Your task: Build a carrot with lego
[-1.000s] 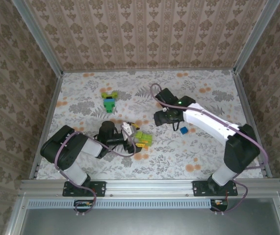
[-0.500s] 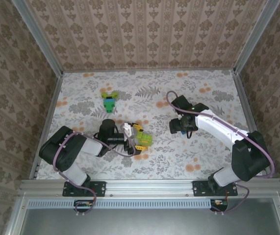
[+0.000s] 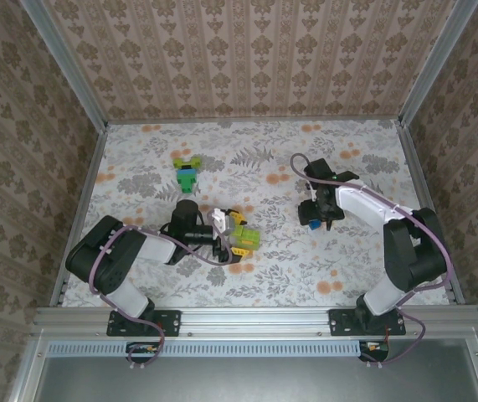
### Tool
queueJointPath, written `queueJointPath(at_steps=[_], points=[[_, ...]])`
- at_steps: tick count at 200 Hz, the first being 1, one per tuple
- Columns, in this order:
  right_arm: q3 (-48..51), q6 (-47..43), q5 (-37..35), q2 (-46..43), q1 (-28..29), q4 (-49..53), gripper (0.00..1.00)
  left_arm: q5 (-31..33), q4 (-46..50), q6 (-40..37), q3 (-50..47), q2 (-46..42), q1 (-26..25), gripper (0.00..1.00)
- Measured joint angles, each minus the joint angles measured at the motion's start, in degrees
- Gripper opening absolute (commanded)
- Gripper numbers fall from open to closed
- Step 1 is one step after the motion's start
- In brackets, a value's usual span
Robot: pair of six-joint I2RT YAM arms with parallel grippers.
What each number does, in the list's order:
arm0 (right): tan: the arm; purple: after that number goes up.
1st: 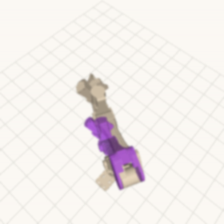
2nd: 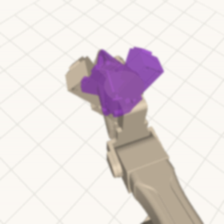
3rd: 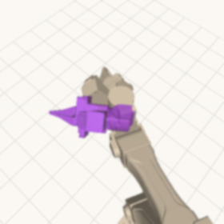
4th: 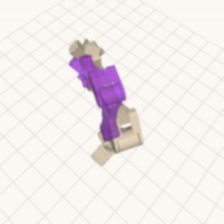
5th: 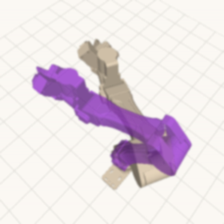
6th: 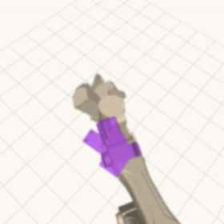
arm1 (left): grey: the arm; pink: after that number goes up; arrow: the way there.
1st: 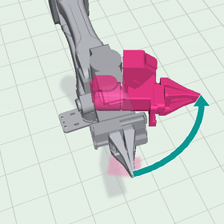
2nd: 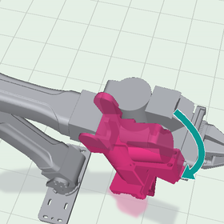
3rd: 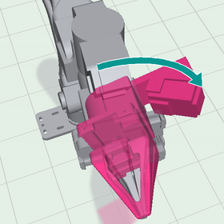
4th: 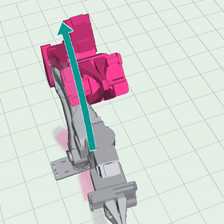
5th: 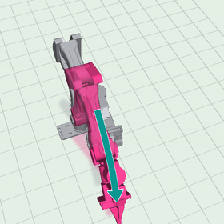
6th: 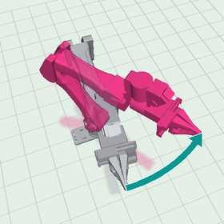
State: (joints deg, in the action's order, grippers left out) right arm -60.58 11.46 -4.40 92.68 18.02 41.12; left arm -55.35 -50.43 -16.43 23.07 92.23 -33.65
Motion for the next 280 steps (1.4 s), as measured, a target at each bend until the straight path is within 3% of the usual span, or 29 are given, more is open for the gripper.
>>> queueJointPath(at_steps=[57, 211, 280], points=[[0.3, -1.5, 3.3, 5.0, -1.4, -2.5, 0.68, -0.2, 1.5, -0.4, 0.7, 0.0, 0.1, 0.83], [0.8, -2.4, 4.5, 6.0, -2.7, -3.7, 0.39, -0.2, 2.3, -0.4, 1.2, 0.0, 0.0, 0.77], [1.0, -0.3, 6.6, 5.5, -2.7, -3.8, 0.3, -0.4, 3.5, -0.5, 1.5, 0.0, 0.0, 0.61]])
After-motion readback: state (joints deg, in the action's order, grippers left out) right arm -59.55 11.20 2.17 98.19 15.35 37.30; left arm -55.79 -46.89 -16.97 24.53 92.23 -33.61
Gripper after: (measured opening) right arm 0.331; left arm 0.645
